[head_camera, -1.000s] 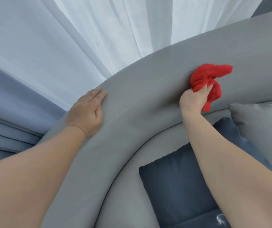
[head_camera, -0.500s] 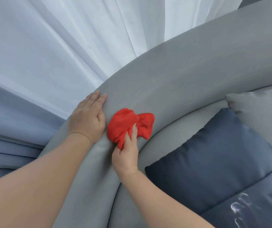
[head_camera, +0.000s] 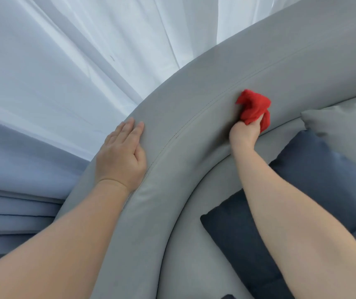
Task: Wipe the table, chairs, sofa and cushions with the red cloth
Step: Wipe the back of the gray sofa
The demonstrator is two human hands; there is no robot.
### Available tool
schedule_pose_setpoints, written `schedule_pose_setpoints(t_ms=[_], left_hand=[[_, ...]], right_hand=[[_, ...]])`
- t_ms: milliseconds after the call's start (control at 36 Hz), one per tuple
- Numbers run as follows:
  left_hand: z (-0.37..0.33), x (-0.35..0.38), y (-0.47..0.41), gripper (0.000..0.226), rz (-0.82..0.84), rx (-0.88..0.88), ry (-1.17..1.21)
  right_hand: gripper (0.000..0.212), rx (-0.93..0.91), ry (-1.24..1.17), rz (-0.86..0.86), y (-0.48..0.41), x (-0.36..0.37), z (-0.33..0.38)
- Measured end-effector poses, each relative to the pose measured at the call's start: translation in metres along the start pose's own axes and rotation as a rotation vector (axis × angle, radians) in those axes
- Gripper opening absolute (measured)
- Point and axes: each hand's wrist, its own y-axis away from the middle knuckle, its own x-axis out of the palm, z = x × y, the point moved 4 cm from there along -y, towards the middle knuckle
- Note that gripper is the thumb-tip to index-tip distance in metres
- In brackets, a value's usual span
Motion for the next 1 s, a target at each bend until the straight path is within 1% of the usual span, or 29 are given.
schedule_pose_setpoints(t_ms=[56, 83, 139, 194, 361, 472, 583, 639, 722, 806, 889, 945, 1000], left_hand=[[0.0, -0.001, -0.002, 0.053, 0.001, 0.012, 0.001], [0.002, -0.002, -0.001, 0.053, 0.0, 0.015, -0.002], [0.006, -0.003, 0.0, 0.052, -0.005, 0.019, -0.008], [0.007, -0.002, 0.002, 0.052, -0.015, 0.023, -0.01], [0.004, 0.0, 0.001, 0.052, -0.023, 0.035, -0.002], [0.007, 0.0, 0.001, 0.051, -0.04, 0.043, -0.006], [0.005, 0.001, 0.002, 0.051, -0.048, 0.042, -0.006], [0.005, 0.0, 0.001, 0.052, -0.052, 0.043, -0.006], [0.006, 0.0, 0.002, 0.052, -0.055, 0.042, -0.005], [0.004, 0.001, 0.003, 0.051, -0.055, 0.049, -0.003], [0.005, -0.001, 0.002, 0.051, -0.061, 0.051, -0.002], [0.005, -0.001, 0.002, 0.051, -0.063, 0.048, 0.0], [0.004, -0.001, 0.002, 0.051, -0.062, 0.045, 0.003]], right_hand=[[0.08, 0.117, 0.036, -0.025, -0.019, -0.004, -0.011], [0.082, 0.138, 0.043, -0.024, -0.019, -0.003, -0.016], [0.083, 0.149, 0.024, -0.021, -0.012, 0.0, -0.025], [0.078, 0.131, 0.013, -0.02, -0.006, 0.002, -0.033], [0.069, 0.122, 0.067, 0.005, 0.001, 0.002, -0.041], [0.06, 0.149, 0.096, 0.09, 0.057, 0.019, -0.056], [0.055, 0.286, 0.096, 0.209, 0.143, 0.033, -0.085], [0.052, 0.305, 0.071, 0.24, 0.184, 0.036, -0.091], [0.047, 0.322, 0.062, 0.331, 0.232, 0.03, -0.097], [0.051, 0.342, 0.065, 0.374, 0.245, 0.02, -0.103], [0.055, 0.339, 0.058, 0.377, 0.235, 0.021, -0.102], [0.058, 0.37, 0.05, 0.375, 0.23, 0.024, -0.105], [0.055, 0.397, 0.037, 0.349, 0.222, 0.024, -0.109]])
